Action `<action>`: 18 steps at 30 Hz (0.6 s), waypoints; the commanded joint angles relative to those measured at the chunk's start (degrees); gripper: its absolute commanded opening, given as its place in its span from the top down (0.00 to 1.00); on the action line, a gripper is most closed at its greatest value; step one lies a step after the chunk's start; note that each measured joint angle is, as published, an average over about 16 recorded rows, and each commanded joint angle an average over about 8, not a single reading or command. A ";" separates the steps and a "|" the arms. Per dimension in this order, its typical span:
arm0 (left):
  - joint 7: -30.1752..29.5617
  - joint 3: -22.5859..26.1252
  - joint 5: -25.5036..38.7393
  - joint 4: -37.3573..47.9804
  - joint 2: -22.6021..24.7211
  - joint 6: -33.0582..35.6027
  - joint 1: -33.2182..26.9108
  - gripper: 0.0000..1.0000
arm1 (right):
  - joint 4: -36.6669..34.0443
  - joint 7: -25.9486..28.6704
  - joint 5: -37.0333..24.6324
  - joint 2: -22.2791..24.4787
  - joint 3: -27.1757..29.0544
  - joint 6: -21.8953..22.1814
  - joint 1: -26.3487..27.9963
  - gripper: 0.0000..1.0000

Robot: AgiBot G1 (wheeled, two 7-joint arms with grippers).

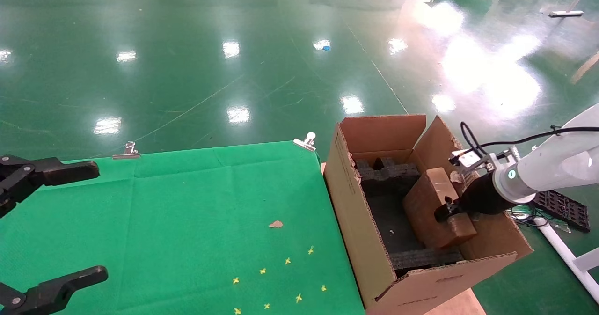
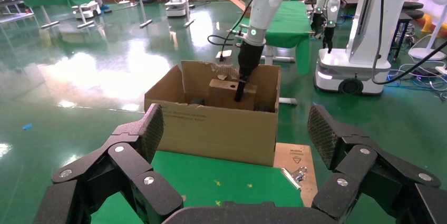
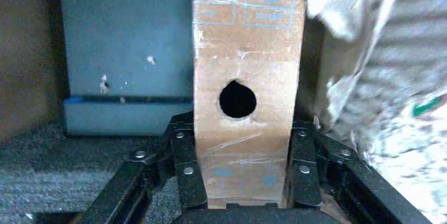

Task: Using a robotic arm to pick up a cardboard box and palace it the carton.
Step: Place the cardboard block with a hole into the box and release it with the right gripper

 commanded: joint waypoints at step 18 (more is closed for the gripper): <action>0.03 0.06 -0.04 0.00 -0.02 -0.03 -0.01 0.00 | 3.48 -9.51 3.92 5.30 3.16 -5.55 17.99 0.00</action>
